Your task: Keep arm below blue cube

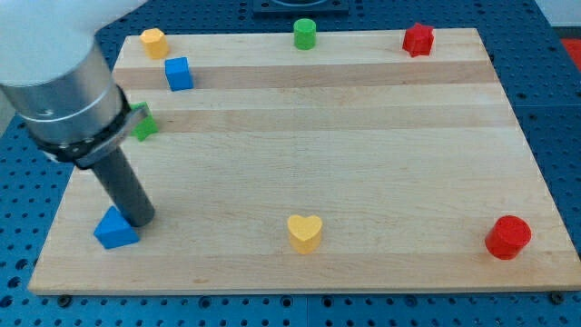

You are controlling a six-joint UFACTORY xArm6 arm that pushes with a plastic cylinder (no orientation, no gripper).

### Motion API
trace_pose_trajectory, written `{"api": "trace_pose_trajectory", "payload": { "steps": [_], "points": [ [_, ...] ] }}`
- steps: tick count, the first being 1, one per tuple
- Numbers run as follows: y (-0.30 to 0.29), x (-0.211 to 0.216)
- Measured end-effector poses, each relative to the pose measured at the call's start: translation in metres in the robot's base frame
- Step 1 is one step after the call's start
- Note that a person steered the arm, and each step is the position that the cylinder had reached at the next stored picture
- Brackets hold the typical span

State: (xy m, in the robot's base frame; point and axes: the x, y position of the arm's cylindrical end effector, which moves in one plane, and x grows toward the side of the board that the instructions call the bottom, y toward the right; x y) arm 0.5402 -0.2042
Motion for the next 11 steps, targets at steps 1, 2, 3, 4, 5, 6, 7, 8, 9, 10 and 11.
{"api": "trace_pose_trajectory", "payload": {
  "steps": [1,2,3,4,5,6,7,8,9,10,11],
  "points": [
    [-0.019,0.000],
    [-0.020,0.000],
    [-0.020,-0.011],
    [-0.007,-0.039],
    [0.015,-0.065],
    [0.043,-0.095],
    [0.055,-0.142],
    [0.053,-0.165],
    [0.034,-0.175],
    [0.009,-0.200],
    [-0.026,-0.203]
  ]
}}
